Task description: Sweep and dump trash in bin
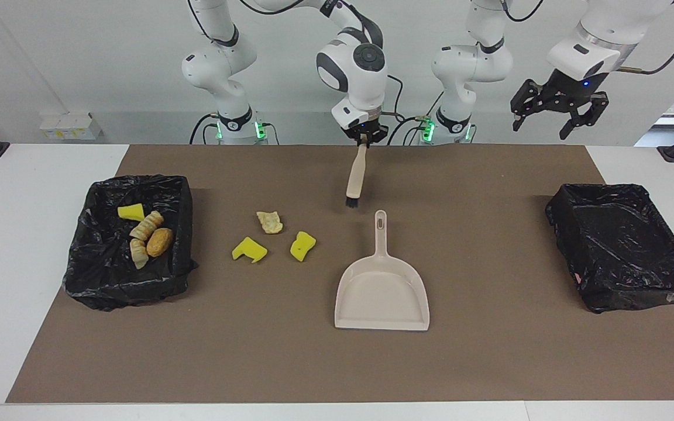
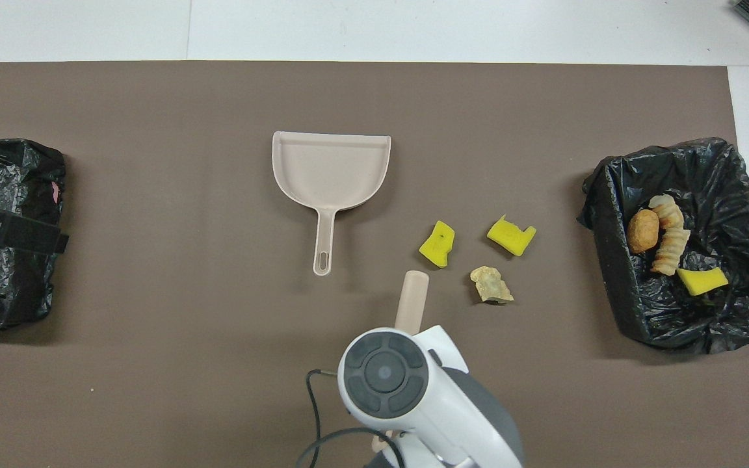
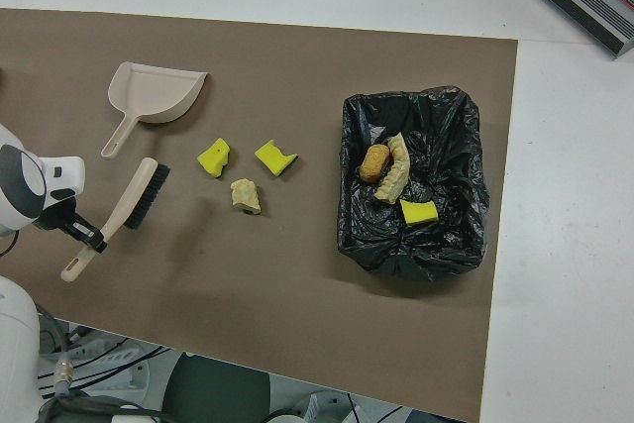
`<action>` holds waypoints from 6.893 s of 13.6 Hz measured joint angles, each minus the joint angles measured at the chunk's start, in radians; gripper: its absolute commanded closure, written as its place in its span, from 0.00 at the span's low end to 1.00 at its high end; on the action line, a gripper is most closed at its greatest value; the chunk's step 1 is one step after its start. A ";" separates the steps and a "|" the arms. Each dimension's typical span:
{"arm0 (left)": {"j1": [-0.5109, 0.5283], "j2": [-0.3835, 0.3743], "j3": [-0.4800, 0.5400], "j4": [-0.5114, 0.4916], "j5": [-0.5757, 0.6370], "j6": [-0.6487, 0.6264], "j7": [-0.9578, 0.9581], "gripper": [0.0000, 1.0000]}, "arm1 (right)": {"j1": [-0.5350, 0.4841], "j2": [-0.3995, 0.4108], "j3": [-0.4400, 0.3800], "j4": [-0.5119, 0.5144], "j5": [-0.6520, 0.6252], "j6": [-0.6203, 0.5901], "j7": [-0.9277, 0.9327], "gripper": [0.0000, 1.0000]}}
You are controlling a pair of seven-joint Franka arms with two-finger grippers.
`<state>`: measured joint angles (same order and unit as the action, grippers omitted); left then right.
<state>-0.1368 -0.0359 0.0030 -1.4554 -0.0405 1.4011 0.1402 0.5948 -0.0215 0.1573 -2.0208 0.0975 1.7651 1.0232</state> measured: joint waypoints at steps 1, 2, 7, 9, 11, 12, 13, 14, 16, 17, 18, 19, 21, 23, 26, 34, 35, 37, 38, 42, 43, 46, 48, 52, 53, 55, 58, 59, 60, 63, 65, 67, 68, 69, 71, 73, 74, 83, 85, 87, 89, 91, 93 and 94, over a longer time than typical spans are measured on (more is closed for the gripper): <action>0.000 0.000 0.000 0.000 0.000 0.000 0.000 0.00 | -0.037 -0.001 -0.001 0.006 -0.041 -0.039 -0.016 1.00; 0.000 0.000 0.000 0.000 0.000 0.000 0.000 0.00 | -0.081 0.002 -0.001 0.006 -0.081 -0.080 -0.046 1.00; 0.000 0.000 0.000 0.000 0.000 0.000 0.000 0.00 | -0.320 0.024 -0.004 -0.038 -0.237 -0.155 -0.323 1.00; 0.000 0.000 0.000 0.000 0.000 0.000 0.000 0.00 | -0.379 0.023 -0.003 -0.079 -0.243 -0.116 -0.454 1.00; -0.001 0.000 -0.009 0.000 0.000 0.001 0.000 0.00 | -0.437 0.017 -0.003 -0.126 -0.243 -0.050 -0.612 1.00; -0.004 0.000 -0.020 0.000 0.000 0.003 0.000 0.00 | -0.463 0.012 -0.003 -0.149 -0.244 -0.028 -0.706 1.00; -0.014 0.000 -0.031 -0.003 -0.001 0.013 0.000 0.00 | -0.481 0.007 -0.003 -0.164 -0.243 -0.018 -0.789 1.00; -0.039 0.001 -0.038 -0.012 -0.001 0.035 -0.012 0.00 | -0.493 0.001 -0.002 -0.176 -0.242 -0.015 -0.857 1.00; -0.130 0.007 -0.046 -0.079 -0.001 0.149 -0.107 0.00 | -0.511 -0.010 -0.002 -0.188 -0.189 -0.008 -0.939 1.00; -0.179 0.014 -0.049 -0.129 -0.001 0.229 -0.157 0.00 | -0.512 -0.011 -0.001 -0.190 -0.137 -0.001 -0.959 1.00; -0.225 0.025 -0.051 -0.184 0.000 0.325 -0.213 0.00 | -0.510 -0.011 0.002 -0.190 -0.095 0.006 -0.968 1.00; -0.264 0.042 -0.053 -0.237 0.000 0.418 -0.272 0.00 | -0.505 -0.011 0.007 -0.190 -0.073 0.008 -0.970 1.00; -0.320 0.095 -0.053 -0.305 0.001 0.544 -0.348 0.00 | -0.489 -0.012 0.012 -0.185 -0.064 0.009 -0.970 1.00; -0.359 0.190 -0.052 -0.330 0.029 0.660 -0.417 0.00 | -0.486 -0.018 0.012 -0.164 -0.064 0.003 -0.970 1.00; -0.371 0.321 -0.049 -0.333 0.053 0.784 -0.462 0.00 | -0.498 -0.036 0.008 -0.133 -0.064 -0.029 -0.970 1.00; -0.375 0.367 -0.046 -0.348 0.056 0.878 -0.456 0.00 | -0.505 -0.064 0.008 -0.193 -0.081 0.005 -0.980 1.00; -0.377 0.373 -0.046 -0.352 0.056 0.887 -0.456 0.02 | -0.505 -0.071 0.008 -0.213 -0.083 0.022 -0.986 1.00; -0.383 0.389 -0.048 -0.355 0.056 0.914 -0.456 0.47 | -0.505 -0.081 0.008 -0.239 -0.084 0.046 -0.991 1.00; -0.383 0.392 -0.049 -0.355 0.056 0.917 -0.456 0.63 | -0.504 -0.084 0.009 -0.242 -0.084 0.046 -0.991 1.00; -0.384 0.393 -0.050 -0.356 0.070 0.899 -0.452 0.99 | -0.496 -0.089 0.009 -0.246 -0.084 0.047 -0.991 1.00; -0.384 0.392 -0.050 -0.355 0.094 0.888 -0.449 1.00 | -0.494 -0.089 0.010 -0.249 -0.084 0.047 -0.991 1.00; -0.385 0.382 -0.051 -0.351 0.128 0.846 -0.423 1.00 | -0.477 -0.089 0.011 -0.259 -0.083 0.049 -0.988 1.00; -0.384 0.355 -0.046 -0.344 0.132 0.756 -0.308 1.00 | -0.443 -0.089 0.011 -0.258 -0.082 0.055 -0.949 1.00; -0.376 0.277 -0.023 -0.342 0.133 0.595 0.027 1.00 | -0.407 -0.090 0.011 -0.223 -0.084 0.041 -0.906 1.00; -0.369 0.268 -0.020 -0.342 0.134 0.574 0.115 1.00 | -0.416 -0.092 0.008 -0.213 -0.084 0.036 -0.905 1.00; -0.362 0.262 -0.015 -0.343 0.157 0.555 0.259 1.00 | -0.448 -0.097 0.004 -0.205 -0.084 0.032 -0.890 1.00; -0.362 0.262 -0.015 -0.345 0.179 0.549 0.460 1.00 | -0.496 -0.099 0.002 -0.211 -0.084 0.032 -0.878 1.00; -0.362 0.262 -0.015 -0.346 0.181 0.549 0.514 1.00 | -0.501 -0.100 0.002 -0.214 -0.084 0.033 -0.877 1.00; -0.362 0.262 -0.016 -0.346 0.182 0.549 0.563 1.00 | -0.502 -0.100 0.002 -0.215 -0.084 0.034 -0.874 1.00; -0.365 0.258 -0.024 -0.357 0.204 0.549 0.649 1.00 | -0.494 -0.105 0.007 -0.177 -0.084 0.019 -0.865 1.00; -0.378 0.244 -0.031 -0.386 0.207 0.549 0.663 1.00 | -0.487 -0.105 0.011 -0.118 -0.093 -0.018 -0.864 1.00; -0.404 0.225 -0.036 -0.422 0.222 0.550 0.666 1.00 | -0.487 -0.098 0.012 -0.095 -0.170 0.008 -0.882 1.00; -0.420 0.219 -0.037 -0.434 0.238 0.554 0.666 1.00 | -0.491 -0.086 0.011 -0.095 -0.214 0.039 -0.911 1.00; -0.432 0.216 -0.037 -0.444 0.250 0.561 0.665 1.00 | -0.495 -0.064 0.011 -0.095 -0.253 0.075 -0.937 1.00; -0.439 0.211 -0.038 -0.457 0.255 0.569 0.665 1.00 | -0.497 -0.001 0.009 -0.095 -0.324 0.140 -0.977 1.00; -0.440 0.206 -0.038 -0.468 0.255 0.573 0.665 1.00 | -0.498 0.062 0.008 -0.095 -0.361 0.192 -1.030 1.00; -0.440 0.204 -0.038 -0.472 0.255 0.576 0.665 1.00 | -0.500 0.079 0.007 -0.095 -0.362 0.198 -1.058 1.00; -0.443 0.203 -0.038 -0.505 0.256 0.597 0.665 1.00 | -0.457 0.081 0.018 -0.083 -0.018 0.146 -1.085 1.00; -0.444 0.202 -0.038 -0.507 0.256 0.597 0.665 1.00 | -0.457 0.071 0.016 -0.044 -0.008 0.098 -1.085 1.00; -0.444 0.200 -0.038 -0.516 0.256 0.603 0.665 1.00 | -0.496 0.042 0.005 -0.026 -0.010 0.042 -1.077 1.00; -0.444 0.194 -0.037 -0.530 0.256 0.608 0.665 1.00 | -0.559 0.001 -0.001 -0.074 -0.012 0.057 -1.076 1.00; -0.444 0.188 -0.037 -0.544 0.256 0.609 0.665 1.00 | -0.578 -0.049 -0.001 -0.190 -0.012 0.135 -1.060 1.00; -0.444 0.182 -0.037 -0.551 0.256 0.609 0.665 1.00 | -0.548 -0.065 0.007 -0.259 -0.012 0.184 -0.994 1.00; -0.444 0.179 -0.037 -0.555 0.256 0.609 0.665 1.00 | -0.517 -0.063 0.009 -0.281 -0.012 0.218 -0.956 1.00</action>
<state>-0.5804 0.1435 -0.0339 -2.0103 0.2153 2.0103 0.8050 0.0780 -0.0848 0.1661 -2.3015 0.0855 1.9832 0.0674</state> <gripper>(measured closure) 0.683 0.731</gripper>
